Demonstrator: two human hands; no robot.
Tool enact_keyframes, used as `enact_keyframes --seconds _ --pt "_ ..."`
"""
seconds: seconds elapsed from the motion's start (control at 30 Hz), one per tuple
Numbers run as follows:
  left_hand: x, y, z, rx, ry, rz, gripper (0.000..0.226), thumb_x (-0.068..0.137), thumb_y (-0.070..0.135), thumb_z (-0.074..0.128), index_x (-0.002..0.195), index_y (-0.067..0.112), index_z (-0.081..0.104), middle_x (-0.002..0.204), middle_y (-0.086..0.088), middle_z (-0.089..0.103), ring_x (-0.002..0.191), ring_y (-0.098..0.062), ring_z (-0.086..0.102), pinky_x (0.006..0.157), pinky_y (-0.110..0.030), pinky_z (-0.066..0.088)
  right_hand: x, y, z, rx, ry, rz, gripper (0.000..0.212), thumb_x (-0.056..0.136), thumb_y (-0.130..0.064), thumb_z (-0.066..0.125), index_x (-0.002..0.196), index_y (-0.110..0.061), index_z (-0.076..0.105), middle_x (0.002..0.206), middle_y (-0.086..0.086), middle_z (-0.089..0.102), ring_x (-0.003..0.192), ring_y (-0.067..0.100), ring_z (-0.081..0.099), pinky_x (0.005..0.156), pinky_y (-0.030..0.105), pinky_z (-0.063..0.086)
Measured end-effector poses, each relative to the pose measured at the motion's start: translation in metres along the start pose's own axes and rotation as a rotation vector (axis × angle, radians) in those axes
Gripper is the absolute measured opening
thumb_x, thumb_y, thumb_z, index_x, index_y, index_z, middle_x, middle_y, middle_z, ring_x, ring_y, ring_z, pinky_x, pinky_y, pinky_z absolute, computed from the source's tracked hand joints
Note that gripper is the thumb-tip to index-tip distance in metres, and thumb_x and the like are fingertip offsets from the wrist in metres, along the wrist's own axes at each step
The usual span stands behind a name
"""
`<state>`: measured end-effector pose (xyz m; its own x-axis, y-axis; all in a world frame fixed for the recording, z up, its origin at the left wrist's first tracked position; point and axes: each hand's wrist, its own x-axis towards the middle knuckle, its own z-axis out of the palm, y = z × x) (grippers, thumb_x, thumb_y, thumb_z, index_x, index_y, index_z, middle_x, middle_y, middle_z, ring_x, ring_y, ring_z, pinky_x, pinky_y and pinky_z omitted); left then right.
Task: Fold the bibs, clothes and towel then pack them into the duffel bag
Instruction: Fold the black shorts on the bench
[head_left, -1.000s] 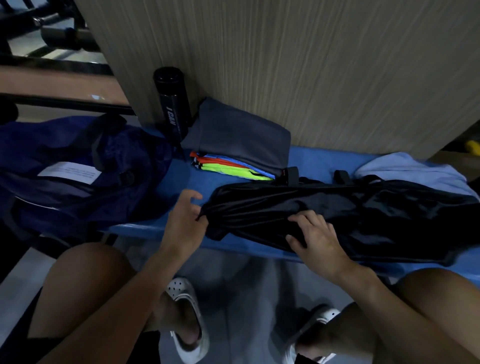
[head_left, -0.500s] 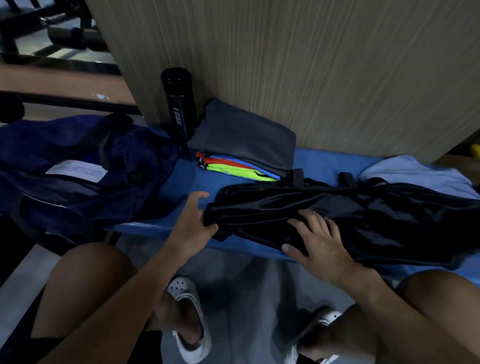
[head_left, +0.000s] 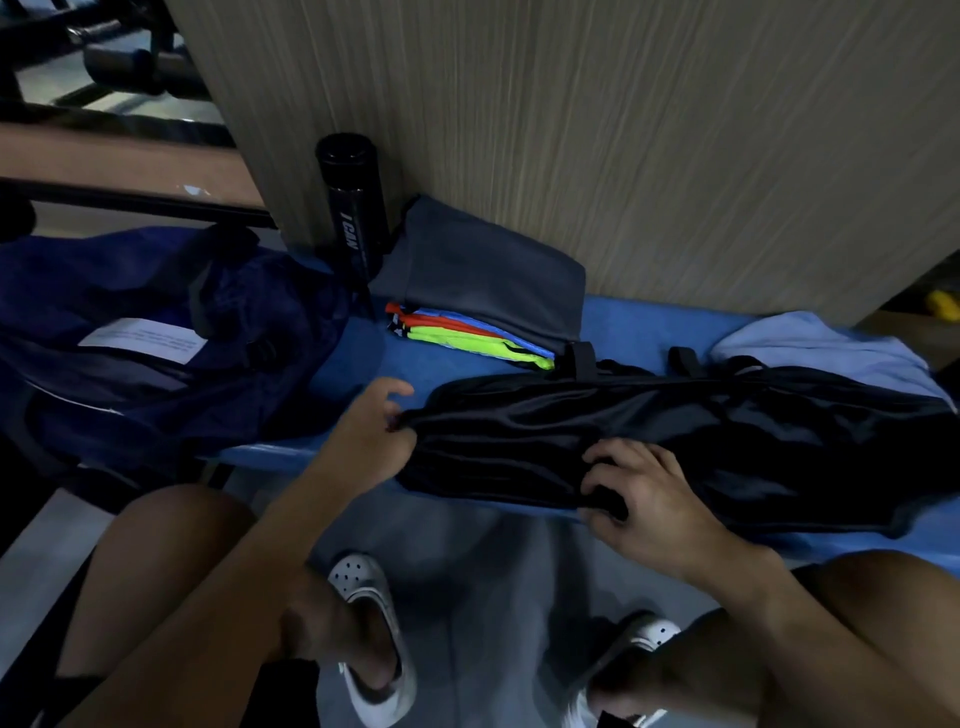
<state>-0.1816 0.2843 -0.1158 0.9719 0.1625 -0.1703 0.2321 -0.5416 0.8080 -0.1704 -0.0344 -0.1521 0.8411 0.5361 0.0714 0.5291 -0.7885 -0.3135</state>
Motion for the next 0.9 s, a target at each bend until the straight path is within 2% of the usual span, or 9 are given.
enact_keyframes --seconds 0.1,0.23,0.4,0.57,0.67,0.7,0.77,0.83,0.9 --pt "0.008 0.006 0.007 -0.027 0.181 0.092 0.022 0.092 0.008 0.062 0.114 0.012 0.062 0.097 -0.001 0.064 0.092 -0.018 0.063 0.09 -0.033 0.05 0.005 -0.004 0.0 0.037 0.091 0.022 0.041 0.084 -0.058 0.044 0.098 -0.027 0.067 0.112 -0.015 0.055 0.113 0.006 0.046 0.098 0.028 0.024" --pt "0.019 0.016 0.021 0.031 0.17 0.241 0.025 0.091 0.023 0.07 0.115 0.016 0.068 0.105 0.005 0.067 0.096 -0.007 0.06 0.084 -0.013 0.043 0.016 -0.002 -0.001 0.001 0.198 0.057 0.039 0.089 -0.046 0.042 0.107 -0.021 0.065 0.11 -0.008 0.057 0.108 0.018 0.053 0.091 0.033 0.036" --pt "0.048 0.016 0.036 0.167 0.056 0.2 0.037 0.088 0.031 0.074 0.12 0.013 0.068 0.112 0.001 0.065 0.101 -0.012 0.058 0.087 -0.027 0.046 0.029 0.006 -0.002 -0.031 0.237 0.107 0.034 0.089 -0.04 0.045 0.11 -0.021 0.063 0.112 -0.005 0.057 0.11 0.018 0.05 0.092 0.035 0.038" --pt "0.064 0.018 0.041 0.298 0.1 0.202 0.005 0.085 0.028 0.075 0.083 0.025 0.072 0.086 0.01 0.063 0.086 -0.018 0.062 0.082 -0.039 0.051 0.034 0.014 0.003 -0.051 0.2 0.109 0.035 0.089 -0.041 0.042 0.111 -0.022 0.062 0.111 -0.006 0.056 0.109 0.018 0.05 0.091 0.033 0.036" --pt "0.078 0.021 0.029 0.244 0.236 0.129 0.036 0.088 0.023 0.07 0.056 0.022 0.053 0.061 0.008 0.055 0.071 -0.026 0.061 0.065 -0.033 0.043 0.037 0.016 -0.001 -0.055 0.232 0.104 0.035 0.089 -0.041 0.042 0.109 -0.022 0.063 0.111 -0.007 0.055 0.108 0.017 0.051 0.091 0.032 0.034" --pt "0.083 0.02 0.024 0.196 0.294 0.094 0.033 0.089 0.021 0.068 0.058 0.018 0.056 0.062 0.004 0.058 0.072 -0.028 0.062 0.065 -0.032 0.043 0.038 0.016 -0.002 -0.066 0.243 0.099 0.034 0.089 -0.04 0.042 0.109 -0.021 0.063 0.112 -0.007 0.055 0.11 0.017 0.051 0.093 0.033 0.033" --pt "0.086 0.021 0.018 0.135 0.362 0.01 0.007 0.089 0.014 0.063 0.085 0.014 0.069 0.084 -0.004 0.069 0.088 -0.029 0.066 0.079 -0.038 0.052 0.039 0.016 -0.004 -0.115 0.23 0.105 0.038 0.09 -0.041 0.042 0.113 -0.02 0.063 0.12 -0.004 0.052 0.119 0.019 0.048 0.1 0.035 0.029" --pt "0.078 0.025 0.024 0.253 0.419 -0.004 0.026 0.086 0.008 0.056 0.109 0.014 0.064 0.106 -0.009 0.065 0.101 -0.034 0.06 0.091 -0.05 0.049 0.038 0.018 0.0 -0.198 0.176 0.153 0.045 0.091 -0.046 0.039 0.123 -0.021 0.058 0.134 0.001 0.049 0.133 0.023 0.041 0.109 0.042 0.024" --pt "0.064 0.029 0.039 0.376 0.485 0.221 0.032 0.079 0.006 0.05 0.108 0.011 0.062 0.104 -0.013 0.061 0.096 -0.038 0.057 0.085 -0.052 0.048 0.036 0.019 0.008 -0.265 0.073 0.221 0.057 0.092 -0.053 0.031 0.137 -0.021 0.049 0.148 0.005 0.041 0.143 0.026 0.03 0.114 0.053 0.022"
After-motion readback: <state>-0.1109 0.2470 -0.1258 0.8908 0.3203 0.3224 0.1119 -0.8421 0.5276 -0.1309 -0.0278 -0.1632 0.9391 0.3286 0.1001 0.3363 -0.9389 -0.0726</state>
